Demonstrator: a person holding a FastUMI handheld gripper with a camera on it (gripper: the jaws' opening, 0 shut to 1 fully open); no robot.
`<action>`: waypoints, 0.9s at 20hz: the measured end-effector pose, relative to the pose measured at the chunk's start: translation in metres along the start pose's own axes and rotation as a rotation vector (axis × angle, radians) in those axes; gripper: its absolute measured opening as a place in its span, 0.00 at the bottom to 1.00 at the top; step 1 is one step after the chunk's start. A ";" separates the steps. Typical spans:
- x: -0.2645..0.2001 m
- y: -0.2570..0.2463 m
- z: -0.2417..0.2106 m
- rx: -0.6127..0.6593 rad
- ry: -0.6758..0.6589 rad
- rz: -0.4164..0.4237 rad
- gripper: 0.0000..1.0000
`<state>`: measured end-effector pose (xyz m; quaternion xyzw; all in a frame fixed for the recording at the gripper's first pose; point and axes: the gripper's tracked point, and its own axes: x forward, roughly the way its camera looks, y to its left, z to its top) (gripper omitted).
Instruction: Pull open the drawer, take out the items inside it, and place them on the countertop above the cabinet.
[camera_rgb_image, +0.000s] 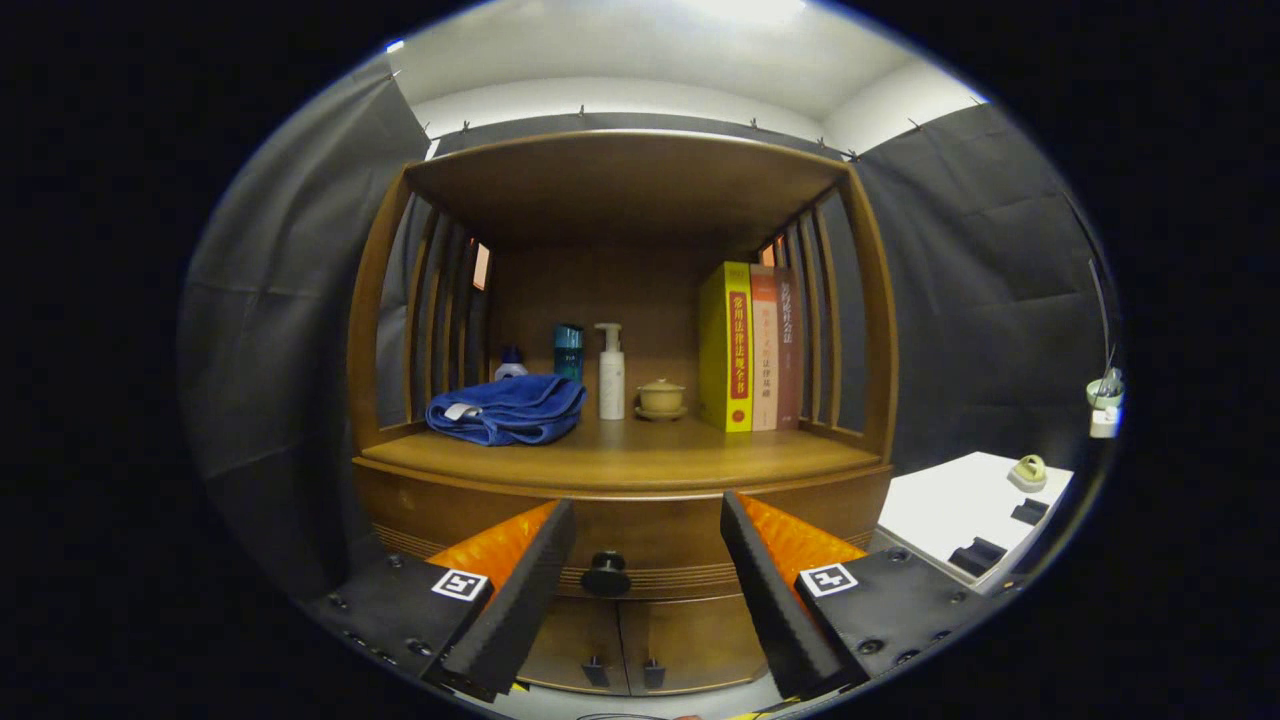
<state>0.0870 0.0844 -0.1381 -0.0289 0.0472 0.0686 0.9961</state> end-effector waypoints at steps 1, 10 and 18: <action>0.007 0.004 -0.011 -0.005 0.011 0.006 0.98; 0.059 0.017 -0.098 0.023 0.151 0.026 0.89; 0.060 0.026 -0.104 0.080 0.167 0.044 0.48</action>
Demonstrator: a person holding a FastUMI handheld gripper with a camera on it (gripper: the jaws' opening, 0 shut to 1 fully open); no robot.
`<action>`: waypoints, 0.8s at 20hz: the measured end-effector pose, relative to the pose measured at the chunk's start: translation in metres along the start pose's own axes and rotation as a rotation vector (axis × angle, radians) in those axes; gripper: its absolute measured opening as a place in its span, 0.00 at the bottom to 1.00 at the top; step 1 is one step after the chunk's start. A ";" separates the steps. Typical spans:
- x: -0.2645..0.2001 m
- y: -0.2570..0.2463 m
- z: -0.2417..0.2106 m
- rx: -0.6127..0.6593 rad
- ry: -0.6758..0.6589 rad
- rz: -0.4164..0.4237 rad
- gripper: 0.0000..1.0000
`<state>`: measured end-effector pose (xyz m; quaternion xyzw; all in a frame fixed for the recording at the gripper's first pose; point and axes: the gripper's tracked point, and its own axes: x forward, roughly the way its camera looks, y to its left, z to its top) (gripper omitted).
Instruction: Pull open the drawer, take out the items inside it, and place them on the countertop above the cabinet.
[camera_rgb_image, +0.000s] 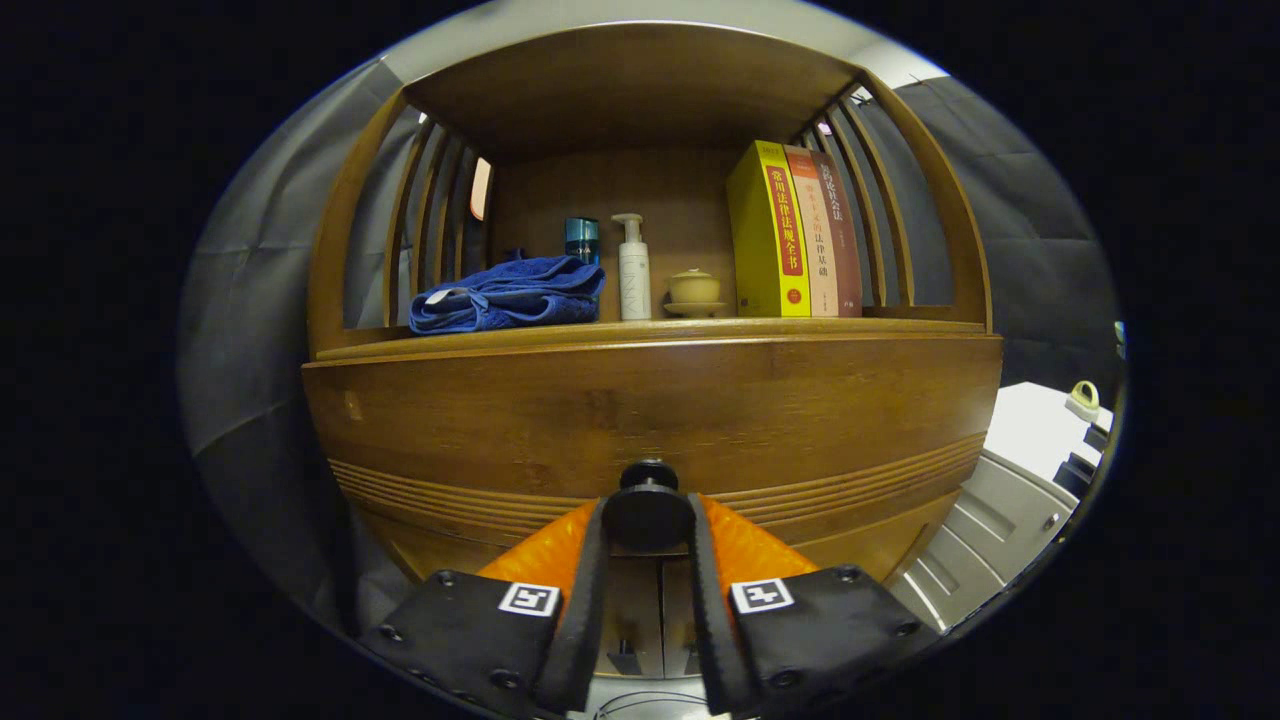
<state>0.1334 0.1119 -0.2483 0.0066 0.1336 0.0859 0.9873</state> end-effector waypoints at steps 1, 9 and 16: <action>-0.002 0.001 0.001 -0.003 0.004 -0.005 0.44; -0.030 -0.003 -0.005 -0.024 0.007 -0.016 0.41; -0.078 -0.004 -0.013 -0.041 0.034 -0.001 0.41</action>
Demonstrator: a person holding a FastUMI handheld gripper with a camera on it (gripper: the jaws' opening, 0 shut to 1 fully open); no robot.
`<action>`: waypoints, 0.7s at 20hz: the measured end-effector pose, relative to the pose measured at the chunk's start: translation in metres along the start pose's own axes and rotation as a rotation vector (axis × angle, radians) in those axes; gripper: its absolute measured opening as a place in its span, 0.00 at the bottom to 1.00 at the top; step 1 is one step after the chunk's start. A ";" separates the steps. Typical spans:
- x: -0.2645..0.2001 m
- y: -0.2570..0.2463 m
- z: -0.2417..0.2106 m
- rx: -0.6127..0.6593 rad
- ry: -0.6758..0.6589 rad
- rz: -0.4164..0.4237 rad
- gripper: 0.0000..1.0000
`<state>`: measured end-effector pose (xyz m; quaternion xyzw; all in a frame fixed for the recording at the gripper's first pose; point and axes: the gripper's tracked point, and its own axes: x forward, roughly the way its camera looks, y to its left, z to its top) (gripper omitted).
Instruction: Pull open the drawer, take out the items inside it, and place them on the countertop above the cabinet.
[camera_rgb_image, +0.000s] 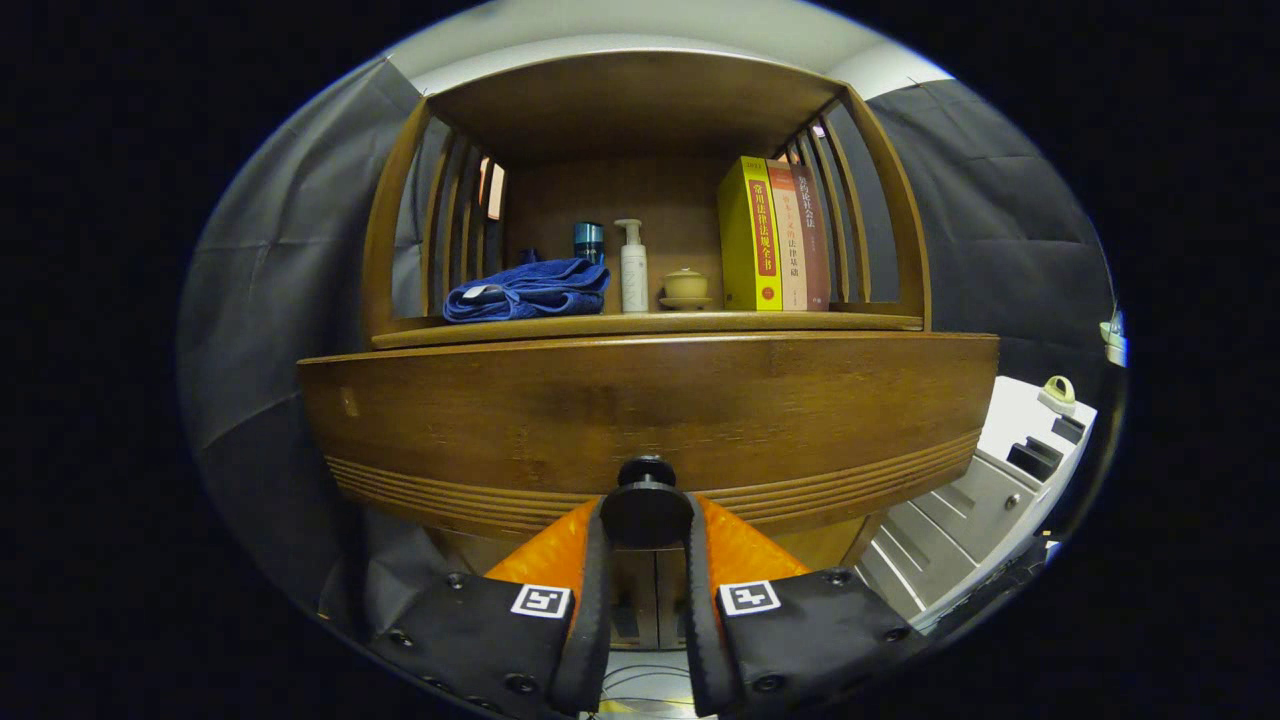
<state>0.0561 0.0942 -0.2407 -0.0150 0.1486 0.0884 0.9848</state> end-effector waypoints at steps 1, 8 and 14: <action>-0.009 0.000 -0.002 0.007 0.007 0.002 0.41; -0.059 0.000 -0.021 0.059 0.062 -0.009 0.35; -0.093 0.000 -0.034 0.041 0.097 -0.016 0.35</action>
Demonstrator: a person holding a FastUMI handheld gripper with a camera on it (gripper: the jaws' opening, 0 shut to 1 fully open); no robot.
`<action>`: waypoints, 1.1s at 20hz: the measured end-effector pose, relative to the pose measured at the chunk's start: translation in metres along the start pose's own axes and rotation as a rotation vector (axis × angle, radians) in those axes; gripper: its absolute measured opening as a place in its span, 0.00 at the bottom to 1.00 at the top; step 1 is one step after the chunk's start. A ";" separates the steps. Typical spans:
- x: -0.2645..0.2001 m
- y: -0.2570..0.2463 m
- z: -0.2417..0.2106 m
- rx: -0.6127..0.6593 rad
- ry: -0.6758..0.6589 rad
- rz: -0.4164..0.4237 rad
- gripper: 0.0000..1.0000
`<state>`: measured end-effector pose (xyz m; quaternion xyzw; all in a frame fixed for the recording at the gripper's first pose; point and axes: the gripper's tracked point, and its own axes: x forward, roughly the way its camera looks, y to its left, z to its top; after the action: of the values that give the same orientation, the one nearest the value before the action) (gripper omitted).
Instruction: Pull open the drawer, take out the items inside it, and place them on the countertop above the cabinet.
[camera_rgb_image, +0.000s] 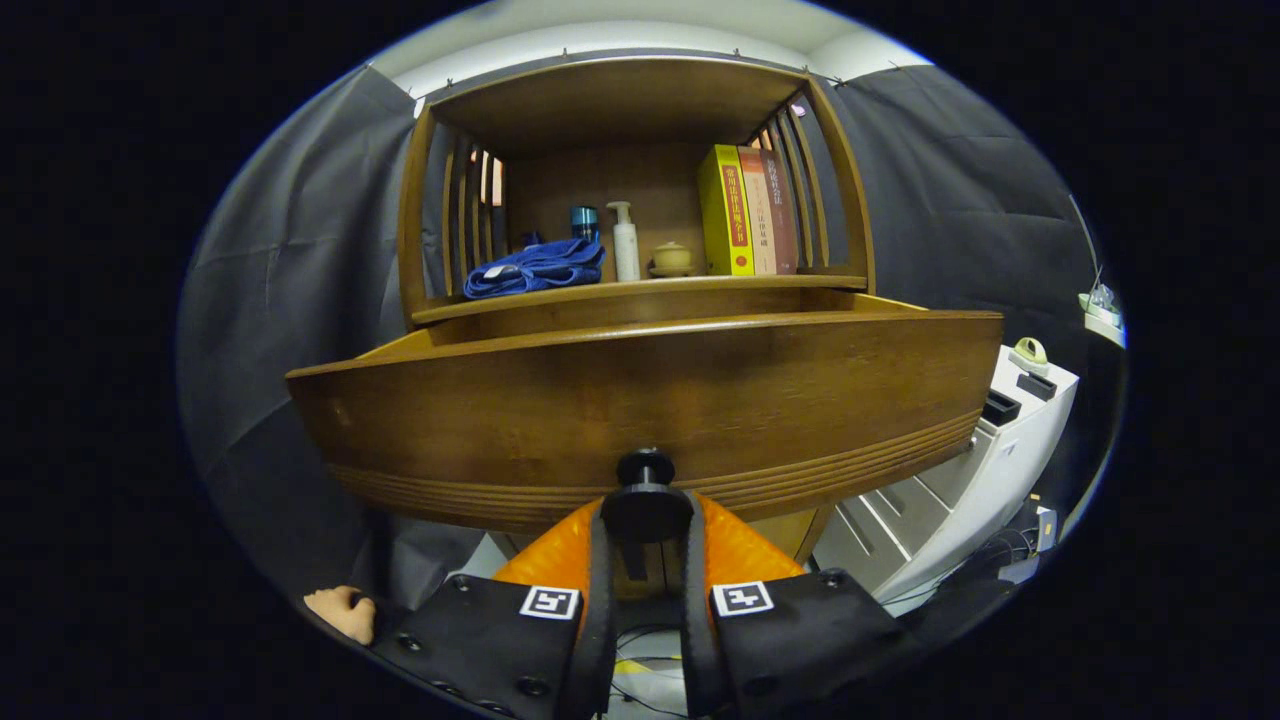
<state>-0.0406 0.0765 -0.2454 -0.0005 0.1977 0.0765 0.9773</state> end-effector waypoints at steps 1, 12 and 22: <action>-0.005 -0.001 -0.002 -0.001 0.000 -0.002 0.35; -0.026 -0.004 -0.010 0.017 0.055 -0.015 0.45; -0.054 -0.023 0.075 0.035 0.064 -0.028 0.92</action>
<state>-0.0572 0.0477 -0.1558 0.0113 0.2301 0.0591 0.9713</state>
